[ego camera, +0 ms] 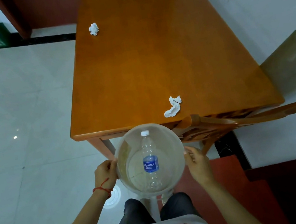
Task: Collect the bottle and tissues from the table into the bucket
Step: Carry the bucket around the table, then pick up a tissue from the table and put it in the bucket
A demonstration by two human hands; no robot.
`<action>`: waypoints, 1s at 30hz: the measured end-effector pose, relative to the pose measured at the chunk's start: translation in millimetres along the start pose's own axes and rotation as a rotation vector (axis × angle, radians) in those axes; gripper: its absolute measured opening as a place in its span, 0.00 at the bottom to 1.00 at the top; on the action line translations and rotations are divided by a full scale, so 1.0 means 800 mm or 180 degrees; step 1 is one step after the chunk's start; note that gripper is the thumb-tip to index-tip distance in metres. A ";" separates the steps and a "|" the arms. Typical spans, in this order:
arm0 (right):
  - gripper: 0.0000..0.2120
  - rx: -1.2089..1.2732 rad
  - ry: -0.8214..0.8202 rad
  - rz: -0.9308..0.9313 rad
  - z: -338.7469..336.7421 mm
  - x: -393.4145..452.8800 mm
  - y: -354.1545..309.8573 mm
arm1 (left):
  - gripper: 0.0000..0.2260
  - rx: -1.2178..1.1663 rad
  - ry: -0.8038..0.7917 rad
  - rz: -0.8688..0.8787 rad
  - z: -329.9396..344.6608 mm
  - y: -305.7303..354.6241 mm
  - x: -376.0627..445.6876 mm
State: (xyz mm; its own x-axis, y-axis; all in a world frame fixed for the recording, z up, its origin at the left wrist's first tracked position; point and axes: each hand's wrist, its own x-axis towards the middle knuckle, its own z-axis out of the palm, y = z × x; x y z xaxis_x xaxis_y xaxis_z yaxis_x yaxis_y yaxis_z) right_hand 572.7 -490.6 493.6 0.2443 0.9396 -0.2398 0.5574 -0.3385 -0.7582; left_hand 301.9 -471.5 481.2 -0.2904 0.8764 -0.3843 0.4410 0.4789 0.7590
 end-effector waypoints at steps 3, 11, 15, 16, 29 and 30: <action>0.15 -0.0342 -0.0022 -0.0401 -0.003 0.004 -0.007 | 0.16 -0.0081 0.0107 -0.0074 -0.002 -0.004 -0.003; 0.15 -0.0125 -0.0155 -0.0972 0.015 0.038 -0.058 | 0.13 -0.0153 0.0402 -0.0222 -0.015 -0.016 -0.012; 0.18 0.0282 -0.0011 -0.0755 0.037 0.078 -0.083 | 0.16 -0.0128 0.0448 -0.0186 -0.024 -0.018 -0.012; 0.18 0.0368 0.0075 -0.0724 0.042 0.089 -0.088 | 0.18 -0.0106 0.0446 -0.0170 -0.025 -0.017 -0.012; 0.22 -0.0436 0.0783 -0.0357 0.073 0.205 -0.085 | 0.17 -0.0052 0.0387 -0.0159 -0.030 -0.017 0.004; 0.22 -0.0619 0.0753 -0.0293 0.072 0.211 -0.082 | 0.15 -0.0032 0.0395 -0.0185 -0.030 -0.017 0.004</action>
State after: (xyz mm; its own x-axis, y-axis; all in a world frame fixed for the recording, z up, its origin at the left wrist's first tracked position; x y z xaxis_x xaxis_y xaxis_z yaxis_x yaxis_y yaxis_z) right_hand 532.0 -306.9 467.9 0.3509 0.9364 -0.0105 0.7213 -0.2774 -0.6346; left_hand 274.8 -476.2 482.1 -0.4183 0.8338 -0.3603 0.4121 0.5277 0.7427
